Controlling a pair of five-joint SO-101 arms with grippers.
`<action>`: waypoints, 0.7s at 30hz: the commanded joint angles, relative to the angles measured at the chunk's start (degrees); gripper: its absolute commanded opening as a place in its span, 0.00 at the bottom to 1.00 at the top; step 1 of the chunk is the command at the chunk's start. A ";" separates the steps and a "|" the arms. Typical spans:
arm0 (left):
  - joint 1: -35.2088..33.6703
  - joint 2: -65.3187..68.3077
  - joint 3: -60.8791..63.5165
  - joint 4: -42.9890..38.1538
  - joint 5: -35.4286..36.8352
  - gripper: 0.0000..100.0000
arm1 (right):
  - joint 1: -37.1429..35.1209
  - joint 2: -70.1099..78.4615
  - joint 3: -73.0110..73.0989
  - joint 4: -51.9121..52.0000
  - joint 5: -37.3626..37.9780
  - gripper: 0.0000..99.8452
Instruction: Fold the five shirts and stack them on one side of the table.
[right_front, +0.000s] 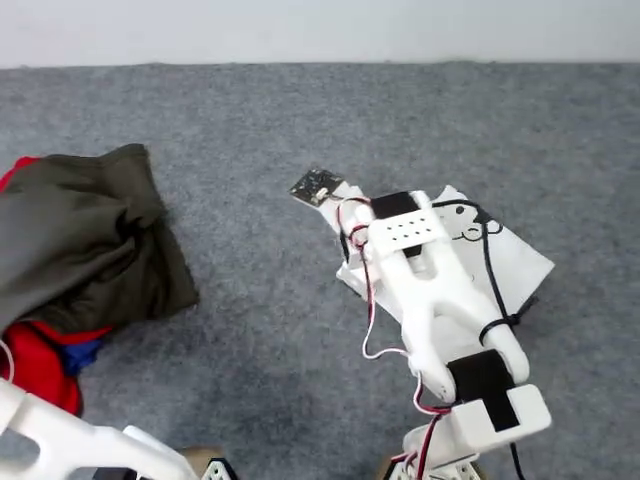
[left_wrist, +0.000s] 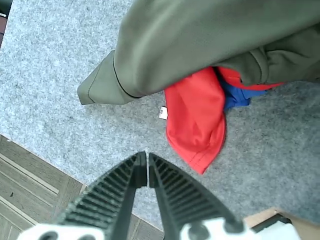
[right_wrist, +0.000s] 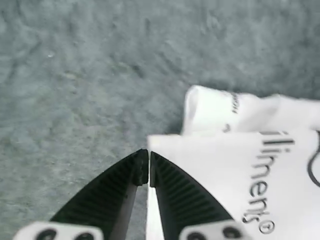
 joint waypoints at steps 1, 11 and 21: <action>0.53 -1.23 -0.31 0.35 -0.44 0.01 | 1.45 -2.86 -3.25 -0.66 0.88 0.01; 0.53 -1.23 -0.31 0.18 -0.44 0.01 | -0.13 -2.86 -8.53 4.00 0.53 0.02; -0.09 -1.32 -0.31 0.44 -0.18 0.01 | -1.36 -2.86 -11.16 14.11 -2.55 0.20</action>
